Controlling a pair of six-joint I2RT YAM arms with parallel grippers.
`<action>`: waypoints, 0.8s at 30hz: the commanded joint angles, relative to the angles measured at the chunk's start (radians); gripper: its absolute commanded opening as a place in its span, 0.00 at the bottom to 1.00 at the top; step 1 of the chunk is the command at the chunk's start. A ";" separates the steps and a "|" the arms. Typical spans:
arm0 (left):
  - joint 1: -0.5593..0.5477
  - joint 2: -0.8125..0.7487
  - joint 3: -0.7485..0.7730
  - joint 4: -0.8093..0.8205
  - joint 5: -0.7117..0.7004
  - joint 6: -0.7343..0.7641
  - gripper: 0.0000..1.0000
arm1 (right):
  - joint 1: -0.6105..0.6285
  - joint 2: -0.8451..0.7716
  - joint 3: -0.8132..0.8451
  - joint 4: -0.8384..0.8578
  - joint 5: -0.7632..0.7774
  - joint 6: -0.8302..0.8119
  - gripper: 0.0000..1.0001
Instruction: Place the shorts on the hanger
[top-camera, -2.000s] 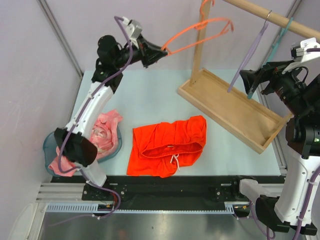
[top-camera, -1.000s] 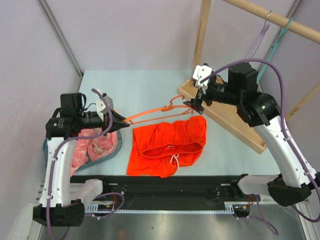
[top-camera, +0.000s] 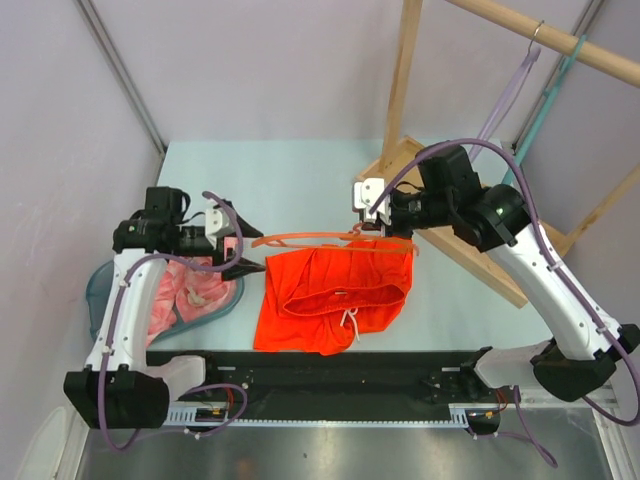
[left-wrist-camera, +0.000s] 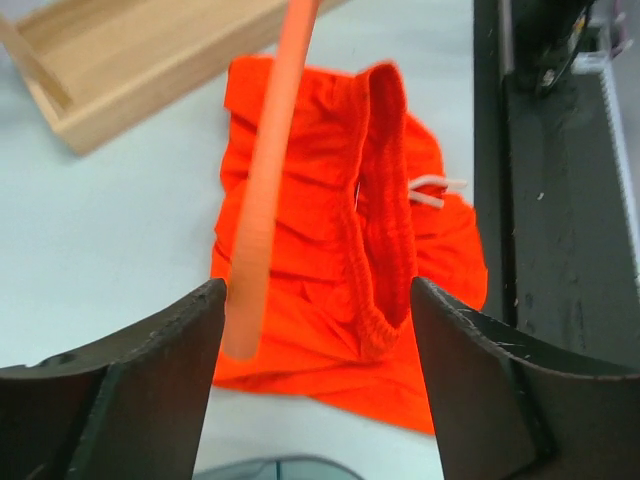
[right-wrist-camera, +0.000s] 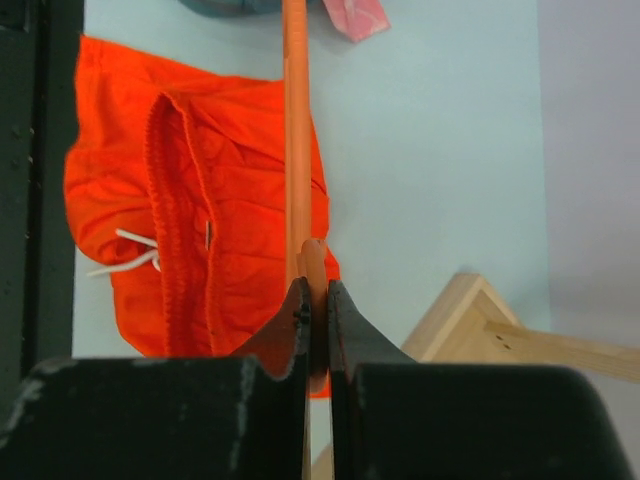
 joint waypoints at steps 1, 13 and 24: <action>0.011 -0.086 -0.121 0.205 -0.115 -0.071 0.79 | 0.029 0.043 0.177 -0.226 0.121 -0.143 0.00; -0.011 -0.122 -0.351 0.263 -0.295 0.041 0.79 | 0.355 0.083 0.194 -0.535 0.526 0.008 0.00; -0.254 -0.178 -0.491 0.400 -0.442 -0.058 0.76 | 0.458 0.045 0.039 -0.537 0.635 0.203 0.00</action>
